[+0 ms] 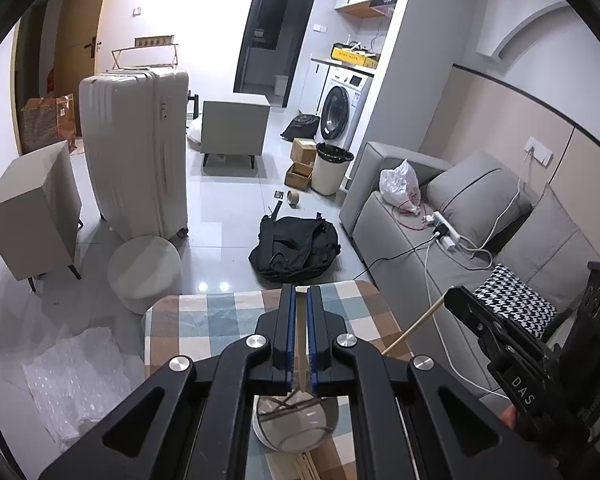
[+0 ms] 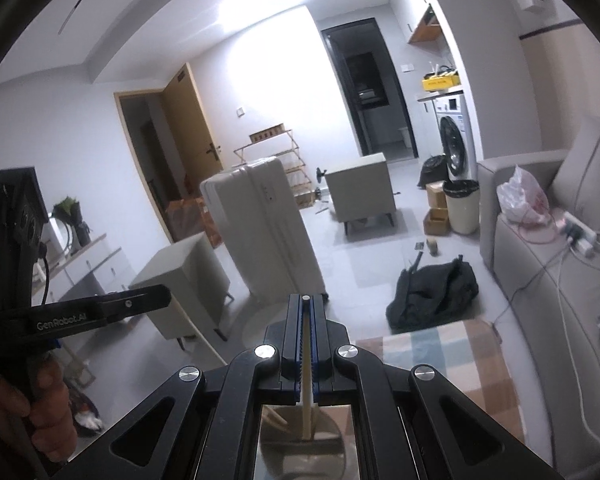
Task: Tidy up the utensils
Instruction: 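Raise both held chopsticks above the holder opening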
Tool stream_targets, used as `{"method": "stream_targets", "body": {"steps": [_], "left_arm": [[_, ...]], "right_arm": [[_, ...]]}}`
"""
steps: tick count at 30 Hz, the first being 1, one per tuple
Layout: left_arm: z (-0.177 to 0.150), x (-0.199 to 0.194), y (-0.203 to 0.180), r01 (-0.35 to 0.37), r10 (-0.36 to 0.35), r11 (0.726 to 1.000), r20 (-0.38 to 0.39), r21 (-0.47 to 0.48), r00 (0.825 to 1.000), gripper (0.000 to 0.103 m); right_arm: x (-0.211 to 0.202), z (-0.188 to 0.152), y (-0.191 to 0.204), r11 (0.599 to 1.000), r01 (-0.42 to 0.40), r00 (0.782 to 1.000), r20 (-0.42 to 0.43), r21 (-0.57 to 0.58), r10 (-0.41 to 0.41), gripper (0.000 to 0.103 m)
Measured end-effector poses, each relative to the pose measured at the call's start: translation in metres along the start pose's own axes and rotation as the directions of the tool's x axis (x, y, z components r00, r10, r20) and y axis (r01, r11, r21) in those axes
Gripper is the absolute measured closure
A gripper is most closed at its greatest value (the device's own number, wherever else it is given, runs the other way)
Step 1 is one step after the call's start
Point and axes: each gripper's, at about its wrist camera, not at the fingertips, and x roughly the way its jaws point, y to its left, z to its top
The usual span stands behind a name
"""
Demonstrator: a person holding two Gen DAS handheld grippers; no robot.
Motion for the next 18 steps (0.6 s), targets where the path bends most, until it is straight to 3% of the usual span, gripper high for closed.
{"method": "stream_targets", "body": {"steps": [7,18], "left_arm": [[-0.005,0.027,0.010,-0.004,0.004,1.000,-0.040,0.004,0.999,0.102],[-0.016,0.047,0.017,0.004,-0.005,1.000,-0.097,-0.007,0.995,0.102]], "right_arm": [[0.034,-0.009,0.001,0.999,0.001,0.999,-0.046,-0.050,-0.004,0.101],[0.053,-0.027,-0.008,0.998,0.007,0.995,-0.102,-0.057,-0.013,0.100]]}}
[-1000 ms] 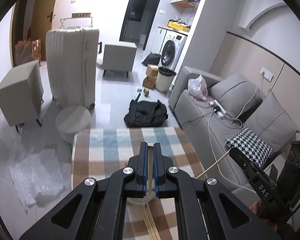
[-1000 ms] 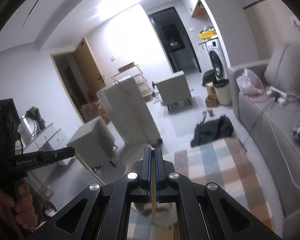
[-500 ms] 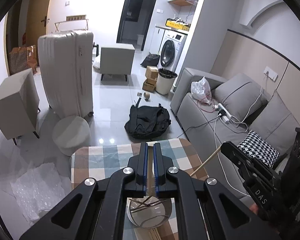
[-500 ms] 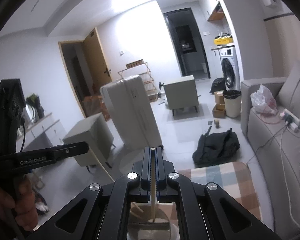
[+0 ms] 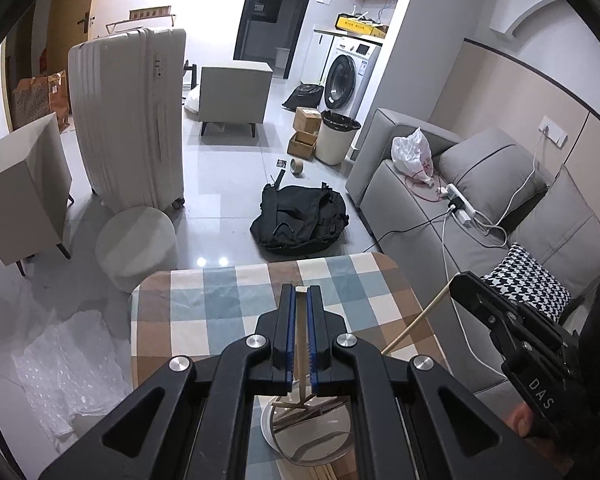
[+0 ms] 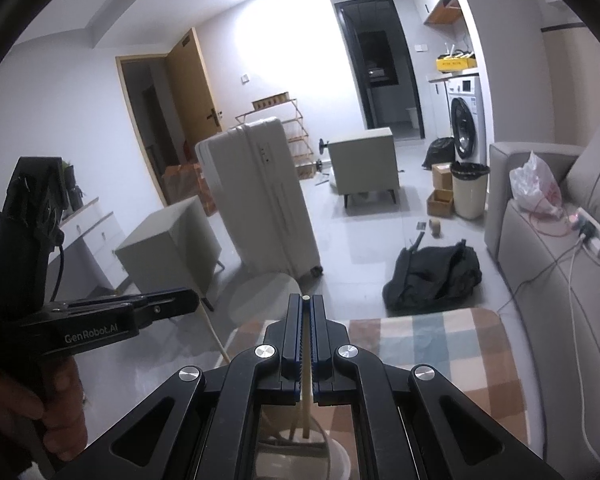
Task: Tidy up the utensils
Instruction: 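Raise both held chopsticks above the holder opening, then open both grippers to drop the chopsticks into the white holder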
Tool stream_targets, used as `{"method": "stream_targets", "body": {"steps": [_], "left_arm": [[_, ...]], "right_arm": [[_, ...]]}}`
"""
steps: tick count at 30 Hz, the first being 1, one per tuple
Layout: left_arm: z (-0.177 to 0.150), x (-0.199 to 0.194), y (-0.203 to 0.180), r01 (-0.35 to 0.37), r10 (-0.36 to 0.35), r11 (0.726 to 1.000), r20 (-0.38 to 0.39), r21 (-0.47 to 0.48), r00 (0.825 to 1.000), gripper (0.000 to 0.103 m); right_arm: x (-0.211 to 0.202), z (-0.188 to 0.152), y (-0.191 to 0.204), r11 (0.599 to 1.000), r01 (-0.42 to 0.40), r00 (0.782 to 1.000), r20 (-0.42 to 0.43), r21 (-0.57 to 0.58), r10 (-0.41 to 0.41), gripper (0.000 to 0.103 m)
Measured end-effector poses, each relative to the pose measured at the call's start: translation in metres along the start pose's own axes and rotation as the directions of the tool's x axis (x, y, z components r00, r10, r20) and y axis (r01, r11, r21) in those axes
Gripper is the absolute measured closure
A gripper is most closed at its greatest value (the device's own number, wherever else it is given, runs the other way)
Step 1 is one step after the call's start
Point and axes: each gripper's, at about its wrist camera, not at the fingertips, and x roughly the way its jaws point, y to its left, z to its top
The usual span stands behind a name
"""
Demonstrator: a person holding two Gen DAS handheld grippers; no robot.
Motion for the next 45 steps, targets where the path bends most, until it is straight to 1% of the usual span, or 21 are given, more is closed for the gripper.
{"method": "stream_targets", "body": {"steps": [6,9,12,14,15,18,20,22,23,24,25,27,30,35,38,42,45], "left_arm": [[-0.003,0.003,-0.004,0.021,-0.020,1.000,-0.028,0.017,0.999,0.102],[-0.009,0.006,-0.004,0.031,-0.029,0.999,-0.065,0.026,0.997,0.102],[-0.016,0.009,-0.002,0.033,-0.032,0.999,-0.095,0.012,0.995,0.102],[-0.019,0.012,-0.002,0.041,-0.039,0.999,-0.116,0.010,0.992,0.102],[-0.021,0.013,-0.003,0.044,-0.042,0.999,-0.127,0.012,0.991,0.102],[-0.028,0.016,-0.006,0.055,-0.049,0.998,-0.172,0.029,0.984,0.102],[-0.031,0.018,-0.007,0.056,-0.049,0.998,-0.196,0.029,0.979,0.097],[-0.032,0.015,-0.007,0.055,-0.049,0.998,-0.205,0.022,0.978,0.080],[-0.033,0.011,-0.007,0.052,-0.048,0.998,-0.194,0.018,0.980,0.076],[-0.033,0.006,-0.006,0.049,-0.046,0.999,-0.180,0.013,0.983,0.067],[-0.034,0.003,-0.005,0.043,-0.041,0.999,-0.170,0.011,0.985,0.059],[-0.033,-0.007,-0.005,0.017,-0.017,1.000,-0.144,0.002,0.989,0.054],[-0.036,-0.018,-0.001,-0.017,0.014,1.000,-0.119,-0.018,0.993,0.052],[-0.044,-0.032,-0.002,-0.061,0.057,0.997,-0.096,-0.036,0.994,0.050],[-0.051,-0.044,-0.007,-0.084,0.081,0.996,-0.073,-0.034,0.994,0.049],[-0.061,-0.062,-0.015,-0.111,0.110,0.993,-0.025,-0.036,0.994,0.041],[-0.068,-0.074,-0.021,-0.130,0.130,0.991,0.016,-0.028,0.991,0.039]], "right_arm": [[0.008,-0.008,-0.002,1.000,-0.005,0.999,-0.040,0.010,0.005,0.100],[0.012,-0.013,0.000,1.000,-0.013,0.998,-0.068,0.009,0.014,0.100],[0.015,-0.020,0.001,0.999,-0.029,0.995,-0.099,0.015,0.030,0.100],[0.017,-0.026,0.001,1.000,-0.025,0.993,-0.118,0.016,0.026,0.099],[0.018,-0.030,0.000,0.999,-0.027,0.991,-0.132,0.026,0.030,0.098],[0.020,-0.039,-0.005,0.997,-0.034,0.986,-0.161,0.072,0.046,0.097],[0.019,-0.043,-0.009,0.995,-0.036,0.983,-0.176,0.098,0.052,0.097],[0.014,-0.045,-0.011,0.994,-0.027,0.984,-0.175,0.106,0.045,0.097],[0.011,-0.046,-0.013,0.994,-0.023,0.984,-0.173,0.108,0.041,0.096],[0.007,-0.046,-0.014,0.994,-0.018,0.985,-0.167,0.110,0.036,0.091],[0.002,-0.046,-0.015,0.994,-0.010,0.987,-0.160,0.113,0.028,0.082],[-0.008,-0.046,-0.017,0.992,0.003,0.989,-0.144,0.125,0.016,0.075],[-0.024,-0.048,-0.023,0.988,0.009,0.992,-0.123,0.151,0.010,0.074],[-0.045,-0.051,-0.023,0.987,0.017,0.995,-0.103,0.161,0.000,0.069],[-0.060,-0.053,-0.021,0.986,0.015,0.996,-0.087,0.165,0.000,0.062],[-0.078,-0.056,-0.016,0.986,0.009,0.998,-0.062,0.167,0.001,0.057],[-0.091,-0.059,-0.013,0.986,0.000,0.999,-0.037,0.169,0.006,0.050]]}}
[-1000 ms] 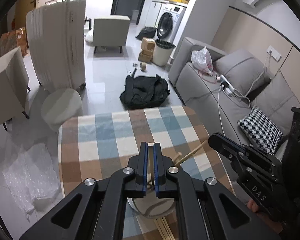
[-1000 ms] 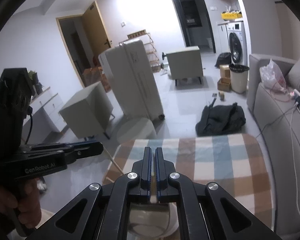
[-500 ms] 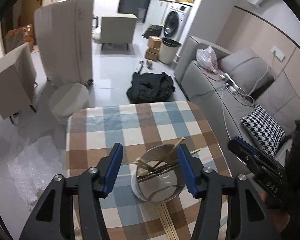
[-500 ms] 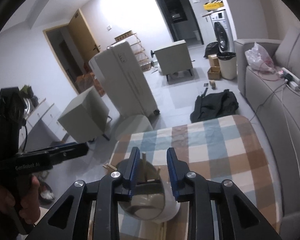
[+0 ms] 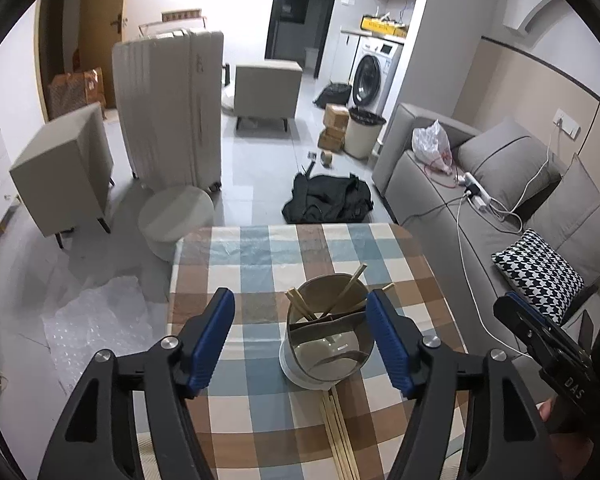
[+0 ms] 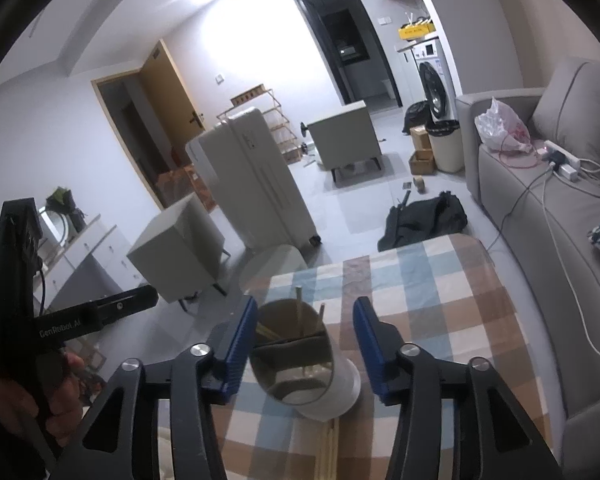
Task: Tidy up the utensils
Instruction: 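Open both grippers to drop the chopsticks into the white holder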
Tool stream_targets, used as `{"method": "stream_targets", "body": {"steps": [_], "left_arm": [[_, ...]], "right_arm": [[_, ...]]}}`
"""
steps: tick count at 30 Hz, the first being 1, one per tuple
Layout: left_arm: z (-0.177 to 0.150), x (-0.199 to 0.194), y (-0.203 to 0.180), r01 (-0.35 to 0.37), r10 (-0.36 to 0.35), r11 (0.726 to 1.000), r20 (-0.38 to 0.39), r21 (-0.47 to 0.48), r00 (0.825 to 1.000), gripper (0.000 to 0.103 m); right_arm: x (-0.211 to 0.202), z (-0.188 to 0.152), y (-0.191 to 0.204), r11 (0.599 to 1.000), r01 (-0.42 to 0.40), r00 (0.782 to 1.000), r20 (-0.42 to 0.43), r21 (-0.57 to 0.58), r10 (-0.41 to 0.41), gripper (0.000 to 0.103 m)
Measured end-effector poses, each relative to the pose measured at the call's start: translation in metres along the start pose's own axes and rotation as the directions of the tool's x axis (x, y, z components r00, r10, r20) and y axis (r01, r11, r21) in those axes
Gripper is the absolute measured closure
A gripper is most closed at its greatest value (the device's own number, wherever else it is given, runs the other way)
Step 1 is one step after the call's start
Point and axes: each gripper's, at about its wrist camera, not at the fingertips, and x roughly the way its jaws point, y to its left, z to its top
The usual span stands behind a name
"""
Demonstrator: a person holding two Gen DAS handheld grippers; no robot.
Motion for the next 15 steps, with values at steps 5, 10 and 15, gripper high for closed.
{"method": "stream_targets", "body": {"steps": [5,10,15], "left_arm": [[-0.011,-0.015,-0.006,-0.029,0.028,1.000,0.058,0.004,0.998,0.034],[-0.023,-0.025,-0.008,-0.048,0.049,0.999,0.105,-0.014,0.993,0.025],[-0.038,-0.028,-0.008,-0.062,0.063,0.998,0.129,-0.017,0.990,0.022]], "right_arm": [[-0.020,-0.011,0.005,1.000,-0.012,0.999,0.029,-0.003,0.012,0.042],[-0.033,-0.024,0.011,1.000,-0.017,0.999,0.046,-0.016,0.017,0.031],[-0.038,-0.040,0.013,1.000,-0.014,0.999,0.039,-0.025,0.015,0.024]]}}
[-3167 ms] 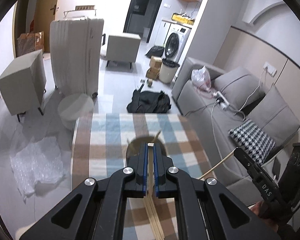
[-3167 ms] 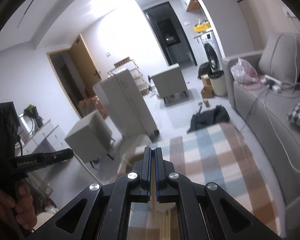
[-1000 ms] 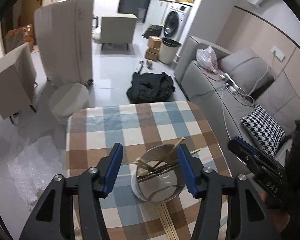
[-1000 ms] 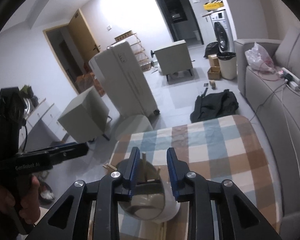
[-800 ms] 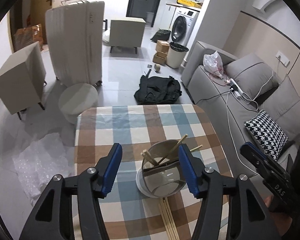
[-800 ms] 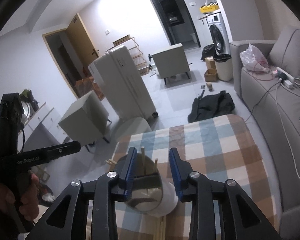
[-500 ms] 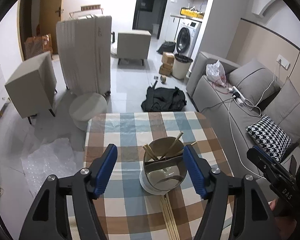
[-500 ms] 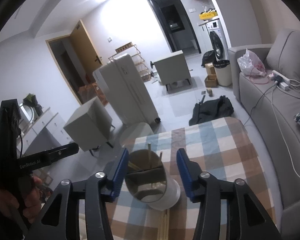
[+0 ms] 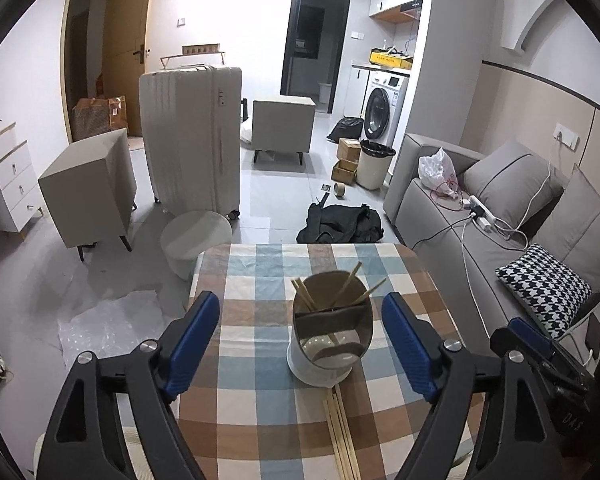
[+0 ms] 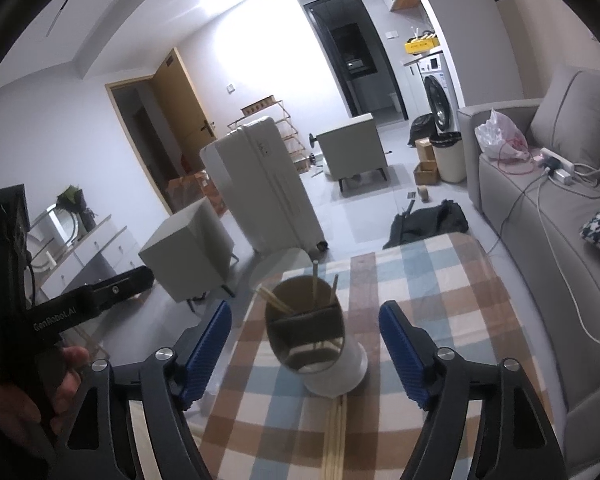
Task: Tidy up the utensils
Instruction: 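Lower both tools past the holder to the chopstick pile on the table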
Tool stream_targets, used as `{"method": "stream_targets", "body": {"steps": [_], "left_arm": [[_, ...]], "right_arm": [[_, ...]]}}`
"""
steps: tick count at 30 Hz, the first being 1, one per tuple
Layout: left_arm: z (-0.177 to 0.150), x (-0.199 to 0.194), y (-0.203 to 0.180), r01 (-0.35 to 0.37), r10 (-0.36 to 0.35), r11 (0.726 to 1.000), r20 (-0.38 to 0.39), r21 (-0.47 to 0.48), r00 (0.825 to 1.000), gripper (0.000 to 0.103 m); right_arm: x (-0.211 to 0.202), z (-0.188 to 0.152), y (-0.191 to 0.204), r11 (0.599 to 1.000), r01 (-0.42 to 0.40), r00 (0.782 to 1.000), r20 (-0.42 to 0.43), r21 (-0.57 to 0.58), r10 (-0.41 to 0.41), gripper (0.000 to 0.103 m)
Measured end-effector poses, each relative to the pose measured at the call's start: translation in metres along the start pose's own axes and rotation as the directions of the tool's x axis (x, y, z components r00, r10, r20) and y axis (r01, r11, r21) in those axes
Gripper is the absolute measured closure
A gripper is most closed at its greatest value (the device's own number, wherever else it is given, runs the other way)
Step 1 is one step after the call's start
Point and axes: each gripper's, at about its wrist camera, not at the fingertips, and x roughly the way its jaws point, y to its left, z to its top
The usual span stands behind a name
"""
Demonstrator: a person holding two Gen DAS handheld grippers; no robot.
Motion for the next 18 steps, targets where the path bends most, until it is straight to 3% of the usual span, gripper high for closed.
{"method": "stream_targets", "body": {"steps": [7,18], "left_arm": [[-0.025,0.001,0.001,-0.008,0.008,1.000,0.007,0.006,1.000,0.021],[-0.065,0.035,0.004,-0.016,0.015,1.000,-0.093,-0.013,0.996,0.021]], "right_arm": [[-0.001,-0.026,0.002,1.000,0.021,1.000,-0.013,-0.024,-0.021,0.009],[0.019,-0.068,-0.010,0.995,0.066,0.990,-0.117,-0.071,-0.074,0.006]]}}
